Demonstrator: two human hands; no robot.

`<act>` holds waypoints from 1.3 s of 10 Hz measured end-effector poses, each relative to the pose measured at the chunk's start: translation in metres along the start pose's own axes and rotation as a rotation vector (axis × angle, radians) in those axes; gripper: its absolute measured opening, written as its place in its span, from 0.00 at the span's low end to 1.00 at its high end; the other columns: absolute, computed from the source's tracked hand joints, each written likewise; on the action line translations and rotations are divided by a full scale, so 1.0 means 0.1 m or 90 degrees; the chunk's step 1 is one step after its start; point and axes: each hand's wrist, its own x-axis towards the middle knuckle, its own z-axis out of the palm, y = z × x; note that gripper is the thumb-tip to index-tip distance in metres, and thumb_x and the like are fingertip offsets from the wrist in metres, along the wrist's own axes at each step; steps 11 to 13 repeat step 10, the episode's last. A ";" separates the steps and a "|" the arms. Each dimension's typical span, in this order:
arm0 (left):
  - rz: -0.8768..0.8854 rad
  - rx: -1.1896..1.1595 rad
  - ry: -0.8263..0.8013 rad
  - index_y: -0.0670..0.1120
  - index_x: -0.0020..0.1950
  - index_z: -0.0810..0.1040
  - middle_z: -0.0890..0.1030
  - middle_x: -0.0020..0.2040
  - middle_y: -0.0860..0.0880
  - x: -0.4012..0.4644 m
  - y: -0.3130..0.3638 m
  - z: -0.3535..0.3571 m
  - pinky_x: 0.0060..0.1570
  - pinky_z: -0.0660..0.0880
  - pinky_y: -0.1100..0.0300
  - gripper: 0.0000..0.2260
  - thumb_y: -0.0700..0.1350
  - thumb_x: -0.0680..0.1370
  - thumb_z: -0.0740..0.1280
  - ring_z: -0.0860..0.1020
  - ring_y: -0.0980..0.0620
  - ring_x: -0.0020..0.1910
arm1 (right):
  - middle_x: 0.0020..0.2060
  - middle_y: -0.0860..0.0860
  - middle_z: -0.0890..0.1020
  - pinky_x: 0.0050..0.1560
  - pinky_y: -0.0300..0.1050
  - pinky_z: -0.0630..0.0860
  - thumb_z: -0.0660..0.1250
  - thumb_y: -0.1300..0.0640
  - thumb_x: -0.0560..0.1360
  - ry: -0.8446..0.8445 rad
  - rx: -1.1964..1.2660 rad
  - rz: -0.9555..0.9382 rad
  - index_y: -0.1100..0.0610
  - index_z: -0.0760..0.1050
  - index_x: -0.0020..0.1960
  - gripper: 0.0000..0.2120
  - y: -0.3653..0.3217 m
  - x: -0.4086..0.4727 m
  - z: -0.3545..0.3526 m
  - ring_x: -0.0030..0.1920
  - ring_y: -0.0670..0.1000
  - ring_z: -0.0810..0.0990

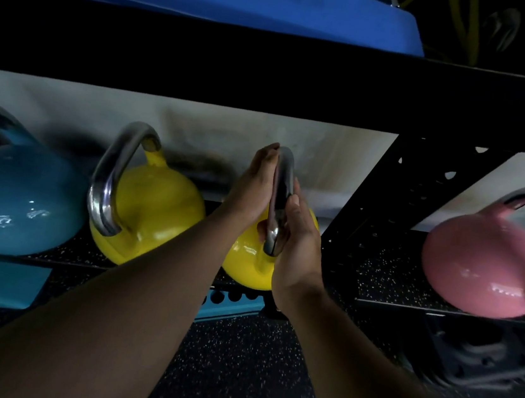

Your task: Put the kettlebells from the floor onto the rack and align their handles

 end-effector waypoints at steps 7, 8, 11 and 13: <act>-0.008 0.075 -0.014 0.54 0.75 0.64 0.72 0.72 0.42 0.04 -0.11 0.00 0.55 0.69 0.59 0.22 0.59 0.83 0.48 0.73 0.42 0.67 | 0.66 0.50 0.78 0.43 0.39 0.78 0.48 0.42 0.83 -0.023 -0.192 -0.043 0.37 0.60 0.76 0.21 0.00 -0.02 -0.06 0.55 0.51 0.79; 0.010 0.130 -0.006 0.53 0.74 0.65 0.73 0.71 0.42 0.06 -0.06 -0.03 0.57 0.69 0.58 0.20 0.57 0.84 0.49 0.73 0.42 0.67 | 0.62 0.49 0.80 0.45 0.44 0.82 0.49 0.43 0.84 -0.048 -0.239 -0.046 0.39 0.60 0.77 0.21 -0.06 -0.04 -0.09 0.48 0.48 0.83; 0.120 0.353 0.068 0.50 0.72 0.68 0.76 0.66 0.38 -0.01 0.19 -0.14 0.56 0.73 0.52 0.17 0.50 0.84 0.56 0.76 0.38 0.62 | 0.52 0.51 0.84 0.47 0.42 0.76 0.58 0.46 0.82 -0.020 -0.485 -0.074 0.45 0.70 0.71 0.18 -0.41 0.06 -0.27 0.52 0.51 0.82; 0.120 0.353 0.068 0.50 0.72 0.68 0.76 0.66 0.38 -0.01 0.19 -0.14 0.56 0.73 0.52 0.17 0.50 0.84 0.56 0.76 0.38 0.62 | 0.52 0.51 0.84 0.47 0.42 0.76 0.58 0.46 0.82 -0.020 -0.485 -0.074 0.45 0.70 0.71 0.18 -0.41 0.06 -0.27 0.52 0.51 0.82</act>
